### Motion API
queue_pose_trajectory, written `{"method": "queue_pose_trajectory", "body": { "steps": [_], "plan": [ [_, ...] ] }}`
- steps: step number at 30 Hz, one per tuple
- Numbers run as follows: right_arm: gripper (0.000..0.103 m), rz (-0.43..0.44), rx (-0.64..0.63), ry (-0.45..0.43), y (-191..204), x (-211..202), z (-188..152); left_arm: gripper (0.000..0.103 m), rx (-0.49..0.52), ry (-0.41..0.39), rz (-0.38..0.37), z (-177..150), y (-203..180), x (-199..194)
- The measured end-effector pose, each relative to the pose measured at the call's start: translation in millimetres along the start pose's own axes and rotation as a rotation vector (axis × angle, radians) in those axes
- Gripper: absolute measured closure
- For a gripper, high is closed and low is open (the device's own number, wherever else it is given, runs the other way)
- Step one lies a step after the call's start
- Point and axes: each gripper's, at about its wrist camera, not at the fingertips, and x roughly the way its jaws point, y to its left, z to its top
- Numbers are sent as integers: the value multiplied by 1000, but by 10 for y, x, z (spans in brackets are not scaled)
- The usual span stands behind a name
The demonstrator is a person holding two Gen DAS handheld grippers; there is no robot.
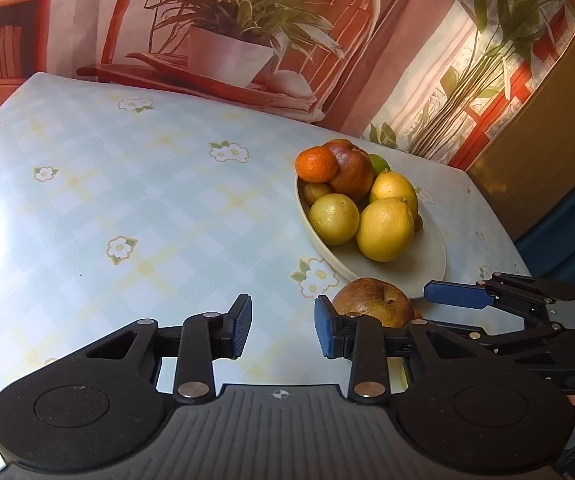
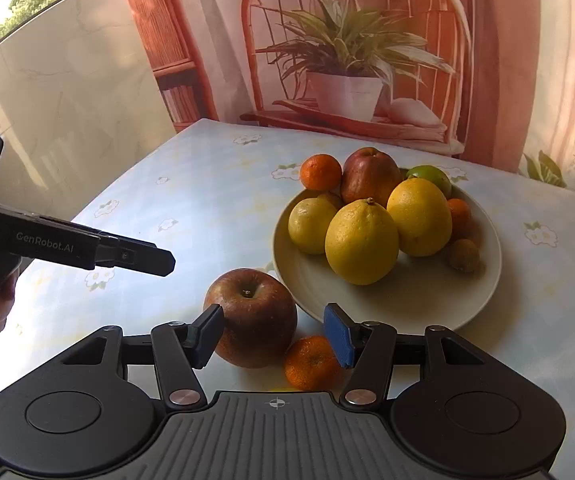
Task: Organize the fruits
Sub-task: 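Close the right tool on the red apple while the left tool presses its top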
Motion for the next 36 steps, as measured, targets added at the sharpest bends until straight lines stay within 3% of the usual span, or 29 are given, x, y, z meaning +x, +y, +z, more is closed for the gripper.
{"method": "queue_pose_trajectory", "body": {
  "steps": [13,25,36],
  "plan": [
    [46,16,-107,22,155,77,-96,67,-167,28,-137,21,-22,316],
    [46,24,-149,45,224,142,-102,67,-123,62,-178,11,-123,421],
    [47,-14,-221,52,342,270,-85,64,-170,64,-212,-8,-28,459]
  ]
}}
